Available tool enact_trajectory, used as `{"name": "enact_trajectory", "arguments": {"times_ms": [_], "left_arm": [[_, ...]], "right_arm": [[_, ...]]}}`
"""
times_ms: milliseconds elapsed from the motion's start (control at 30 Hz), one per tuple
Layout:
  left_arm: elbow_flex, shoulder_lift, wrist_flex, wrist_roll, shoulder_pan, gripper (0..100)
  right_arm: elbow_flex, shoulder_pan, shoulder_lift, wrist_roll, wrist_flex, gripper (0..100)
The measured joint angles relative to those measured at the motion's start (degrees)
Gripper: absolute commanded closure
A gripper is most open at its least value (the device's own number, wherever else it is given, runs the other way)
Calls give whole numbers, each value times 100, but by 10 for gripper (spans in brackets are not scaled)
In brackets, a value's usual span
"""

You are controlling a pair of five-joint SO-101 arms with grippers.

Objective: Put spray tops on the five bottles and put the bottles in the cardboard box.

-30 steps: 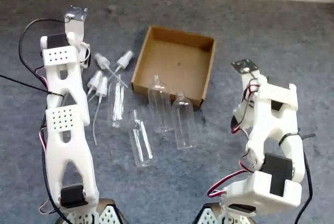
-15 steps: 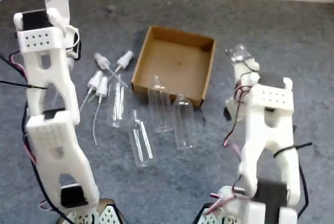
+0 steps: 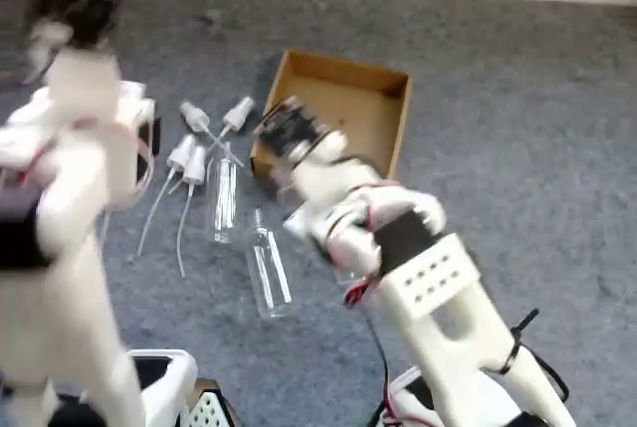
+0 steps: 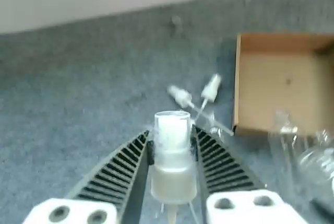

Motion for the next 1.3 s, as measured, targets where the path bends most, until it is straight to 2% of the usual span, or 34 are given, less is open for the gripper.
{"name": "enact_trajectory", "arguments": {"times_ms": [100, 233, 500, 633, 867, 1000, 1200, 1300], "left_arm": [[615, -800, -466, 369, 9, 997], [1600, -1705, -1240, 1099, 18, 997], [4035, -3226, -3314, 2321, 18, 996], [4545, -3754, -3947, 2435, 413, 996], [4677, -3815, -4448, 2541, 1029, 995], [4774, -3815, -4527, 2585, 1002, 995], [5591, -3807, -5240, 2593, 1020, 995], [5793, -3780, -5345, 2611, 1011, 995]], "right_arm": [[721, -536, -316, -185, -782, 995], [1424, -870, -712, -237, -1688, 995], [2048, -1266, -1231, -273, -1996, 995], [2127, -1275, -1240, -273, -2031, 995], [2127, -1284, -1327, -273, -2031, 995], [2127, -1284, -1327, -273, -2031, 995], [2127, -1275, -1327, -273, -2031, 995], [2127, -1275, -1327, -273, -2031, 995]]}}
